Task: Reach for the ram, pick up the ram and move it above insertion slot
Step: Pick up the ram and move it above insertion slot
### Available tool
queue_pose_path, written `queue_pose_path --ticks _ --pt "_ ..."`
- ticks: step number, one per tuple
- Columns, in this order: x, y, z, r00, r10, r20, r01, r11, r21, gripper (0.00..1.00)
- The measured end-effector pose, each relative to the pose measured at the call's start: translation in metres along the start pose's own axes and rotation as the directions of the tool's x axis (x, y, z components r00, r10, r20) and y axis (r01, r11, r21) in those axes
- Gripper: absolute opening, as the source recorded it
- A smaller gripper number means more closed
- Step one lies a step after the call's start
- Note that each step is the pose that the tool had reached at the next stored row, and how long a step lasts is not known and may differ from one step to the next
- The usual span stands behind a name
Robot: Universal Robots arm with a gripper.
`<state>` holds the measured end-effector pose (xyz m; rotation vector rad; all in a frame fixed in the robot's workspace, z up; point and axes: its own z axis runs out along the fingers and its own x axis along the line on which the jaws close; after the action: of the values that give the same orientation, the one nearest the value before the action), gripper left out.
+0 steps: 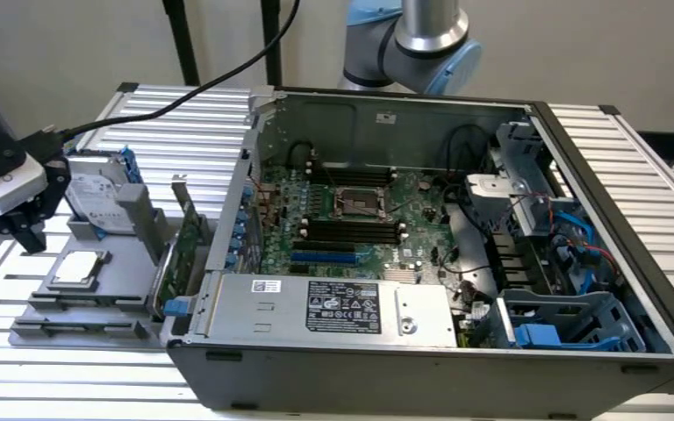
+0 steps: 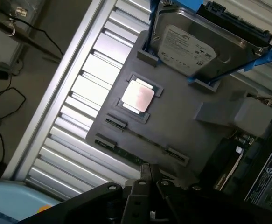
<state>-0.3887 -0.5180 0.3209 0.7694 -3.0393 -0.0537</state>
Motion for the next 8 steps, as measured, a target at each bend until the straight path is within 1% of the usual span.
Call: queue_pose_path --ticks 2,4,6,8 --pt "0.0 0.0 0.0011 0.9993 -0.037 -0.0012 0.037 0.9993 -0.0001 0.11" --pt "0.0 -0.0001 0.002 0.9973 -0.073 -0.0026 0.073 0.9973 -0.0002 0.11" --pt "0.0 -0.0001 0.003 0.9941 -0.109 -0.0039 0.109 0.9941 -0.0004 0.11" --pt "0.0 -0.0001 0.0041 0.9894 -0.145 -0.0049 0.145 0.9895 -0.0007 0.11"
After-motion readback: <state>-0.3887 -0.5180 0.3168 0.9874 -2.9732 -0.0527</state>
